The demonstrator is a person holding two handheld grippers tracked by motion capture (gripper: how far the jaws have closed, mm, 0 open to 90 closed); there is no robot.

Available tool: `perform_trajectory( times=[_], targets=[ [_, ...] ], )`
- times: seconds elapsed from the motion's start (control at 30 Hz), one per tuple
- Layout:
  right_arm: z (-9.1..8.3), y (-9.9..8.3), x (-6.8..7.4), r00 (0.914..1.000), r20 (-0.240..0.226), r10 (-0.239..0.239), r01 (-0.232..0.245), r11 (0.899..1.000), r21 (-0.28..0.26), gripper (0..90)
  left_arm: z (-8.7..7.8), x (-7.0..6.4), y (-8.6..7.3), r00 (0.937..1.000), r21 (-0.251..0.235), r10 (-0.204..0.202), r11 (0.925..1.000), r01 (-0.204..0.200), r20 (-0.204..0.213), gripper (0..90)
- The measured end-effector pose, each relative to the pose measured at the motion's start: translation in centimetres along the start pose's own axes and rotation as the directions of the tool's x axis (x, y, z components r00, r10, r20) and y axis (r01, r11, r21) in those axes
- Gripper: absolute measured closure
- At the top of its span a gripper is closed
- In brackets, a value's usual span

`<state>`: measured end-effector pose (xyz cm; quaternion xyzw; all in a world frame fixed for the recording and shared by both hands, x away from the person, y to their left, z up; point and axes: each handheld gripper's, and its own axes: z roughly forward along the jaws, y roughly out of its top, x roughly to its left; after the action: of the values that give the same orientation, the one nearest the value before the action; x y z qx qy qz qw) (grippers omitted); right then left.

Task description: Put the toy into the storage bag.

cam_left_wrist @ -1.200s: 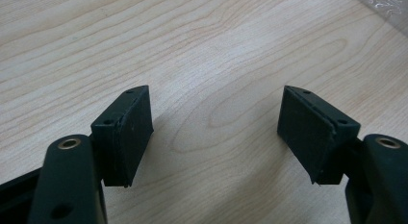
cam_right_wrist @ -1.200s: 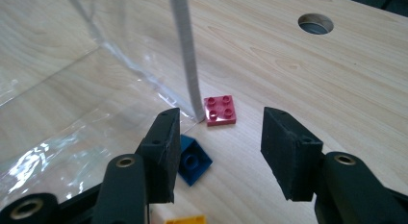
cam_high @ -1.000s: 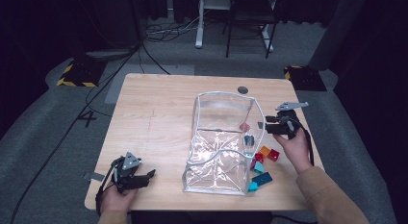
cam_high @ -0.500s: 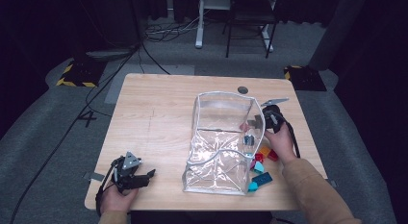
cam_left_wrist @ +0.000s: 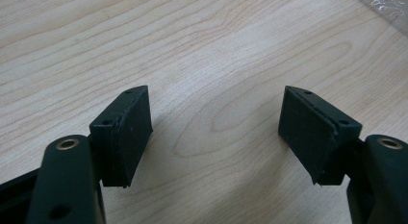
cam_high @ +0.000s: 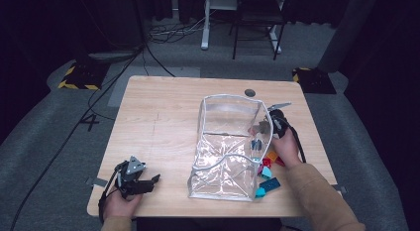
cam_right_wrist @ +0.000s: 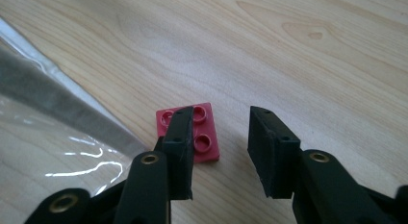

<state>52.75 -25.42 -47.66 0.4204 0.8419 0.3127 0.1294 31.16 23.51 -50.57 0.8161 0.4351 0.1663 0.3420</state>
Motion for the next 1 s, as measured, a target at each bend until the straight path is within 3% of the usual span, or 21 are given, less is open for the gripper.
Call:
perform_trajectory(
  times=[0.23, 0.5, 0.6, 0.63, 0.83, 0.93, 1.0],
  targets=[
    [-1.6, -1.6, -0.6, 0.9995, 0.03, 0.01, -0.011, 1.0, 0.02, 61.1, 0.0, 0.0, 0.0, 1.0, 0.0, 0.0, 1.0, 0.0, 0.0, 27.6],
    [-4.0, -3.8, -3.0, 0.9931, 0.106, 0.049, -0.053, 0.998, 0.044, 55.1, 0.1, 0.0, 0.1, 1.0, 0.004, -0.003, 1.0, 0.003, 0.002, 26.8],
    [-4.6, -4.0, -3.0, 0.9966, 0.064, 0.051, -0.052, 0.999, 0.004, 51.2, 0.1, 0.0, 0.1, 1.0, 0.003, -0.005, 1.0, 0.005, 0.0, 26.6],
    [-4.7, -3.9, -2.5, 0.9979, 0.06, 0.024, -0.023, 1.0, -0.006, 46.5, 0.1, 0.0, 0.1, 1.0, 0.001, -0.008, 1.0, 0.008, 0.001, 26.6],
    [-3.7, -3.9, -1.9, 0.9975, 0.07, 0.0, -0.001, 1.0, 0.023, 43.2, 0.1, 0.0, 0.1, 1.0, 0.0, -0.008, 1.0, 0.008, 0.0, 26.6],
    [-2.9, -4.0, -1.8, 0.9961, 0.088, 0.001, -0.007, 0.998, 0.061, 48.5, 0.1, 0.0, 0.1, 1.0, 0.002, -0.006, 1.0, 0.006, 0.001, 26.6],
    [-2.9, -4.1, -1.9, 0.9969, 0.078, 0.012, -0.017, 0.998, 0.057, 54.5, 0.1, 0.0, 0.1, 1.0, 0.001, -0.007, 1.0, 0.007, 0.001, 26.6]
  ],
)
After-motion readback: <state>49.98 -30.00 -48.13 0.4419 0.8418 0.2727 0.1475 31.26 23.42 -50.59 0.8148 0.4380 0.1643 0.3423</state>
